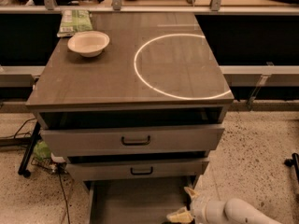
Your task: Place sponge into bottom drawer
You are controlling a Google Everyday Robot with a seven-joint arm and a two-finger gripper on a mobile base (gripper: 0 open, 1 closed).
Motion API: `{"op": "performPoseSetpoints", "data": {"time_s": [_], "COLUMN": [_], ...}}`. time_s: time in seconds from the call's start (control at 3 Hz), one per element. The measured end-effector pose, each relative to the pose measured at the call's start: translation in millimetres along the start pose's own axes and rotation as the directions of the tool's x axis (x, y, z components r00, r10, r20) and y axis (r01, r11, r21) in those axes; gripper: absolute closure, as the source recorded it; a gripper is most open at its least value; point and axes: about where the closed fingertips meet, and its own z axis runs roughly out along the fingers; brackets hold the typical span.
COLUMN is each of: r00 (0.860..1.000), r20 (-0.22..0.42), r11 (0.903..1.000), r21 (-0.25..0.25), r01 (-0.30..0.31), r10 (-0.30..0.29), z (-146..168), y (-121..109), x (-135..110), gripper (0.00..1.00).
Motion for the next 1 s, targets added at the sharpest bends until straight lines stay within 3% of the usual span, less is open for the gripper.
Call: {"op": "performPoseSetpoints", "data": {"time_s": [0.33, 0.67, 1.0], "r00": [0.998, 0.997, 0.994], "r20": [-0.057, -0.082, -0.085], "r11": [0.9908, 0.9708, 0.9361], "r21": [0.135, 0.239, 0.341], "r01": [-0.003, 0.019, 0.087], "r10": [0.01, 0.0, -0.062], "z": [-74.7, -131.6, -189.7], "y": [-49.4, -80.3, -96.0], "x": [13.6, 9.5, -15.6], "gripper": [0.49, 0.72, 0.96]}}
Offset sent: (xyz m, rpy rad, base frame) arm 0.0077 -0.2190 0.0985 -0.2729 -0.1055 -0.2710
